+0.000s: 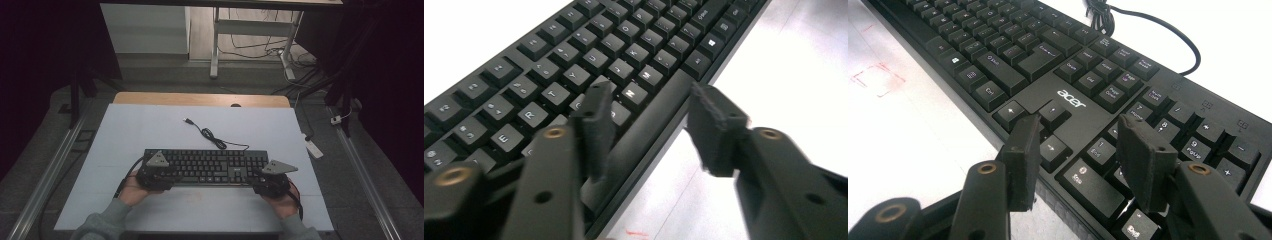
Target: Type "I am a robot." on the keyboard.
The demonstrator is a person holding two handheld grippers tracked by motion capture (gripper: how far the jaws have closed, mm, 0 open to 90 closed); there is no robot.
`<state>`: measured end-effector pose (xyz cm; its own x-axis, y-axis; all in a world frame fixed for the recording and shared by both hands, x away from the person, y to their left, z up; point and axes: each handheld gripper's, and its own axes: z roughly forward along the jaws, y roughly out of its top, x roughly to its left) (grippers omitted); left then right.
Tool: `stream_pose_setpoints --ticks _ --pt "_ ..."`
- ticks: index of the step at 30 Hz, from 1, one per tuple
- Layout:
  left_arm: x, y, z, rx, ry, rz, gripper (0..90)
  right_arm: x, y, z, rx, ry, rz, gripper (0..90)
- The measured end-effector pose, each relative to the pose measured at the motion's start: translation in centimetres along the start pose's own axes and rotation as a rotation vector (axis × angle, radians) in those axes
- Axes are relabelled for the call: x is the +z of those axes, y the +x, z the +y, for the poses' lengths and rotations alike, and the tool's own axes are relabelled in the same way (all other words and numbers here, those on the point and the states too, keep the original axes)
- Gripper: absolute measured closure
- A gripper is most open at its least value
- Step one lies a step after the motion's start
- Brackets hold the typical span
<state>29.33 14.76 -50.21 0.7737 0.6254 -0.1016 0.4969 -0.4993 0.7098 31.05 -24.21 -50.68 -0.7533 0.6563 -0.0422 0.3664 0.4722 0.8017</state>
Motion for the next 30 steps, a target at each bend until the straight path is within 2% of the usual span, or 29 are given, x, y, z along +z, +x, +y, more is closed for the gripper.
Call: stream_pose_setpoints --ticks 9,19,30 --pt "0.9 -0.6 0.0 0.042 0.029 0.011 88.2 0.0 0.0 0.0 -0.001 0.002 -0.002 52.2" --pt "1.7 -0.6 -0.1 0.048 0.065 0.021 88.9 0.0 0.0 0.0 0.001 -0.001 -0.002 52.1" --pt "2.3 -0.7 -0.2 0.043 0.077 0.031 88.9 0.0 0.0 0.0 0.001 0.001 -0.003 51.9"
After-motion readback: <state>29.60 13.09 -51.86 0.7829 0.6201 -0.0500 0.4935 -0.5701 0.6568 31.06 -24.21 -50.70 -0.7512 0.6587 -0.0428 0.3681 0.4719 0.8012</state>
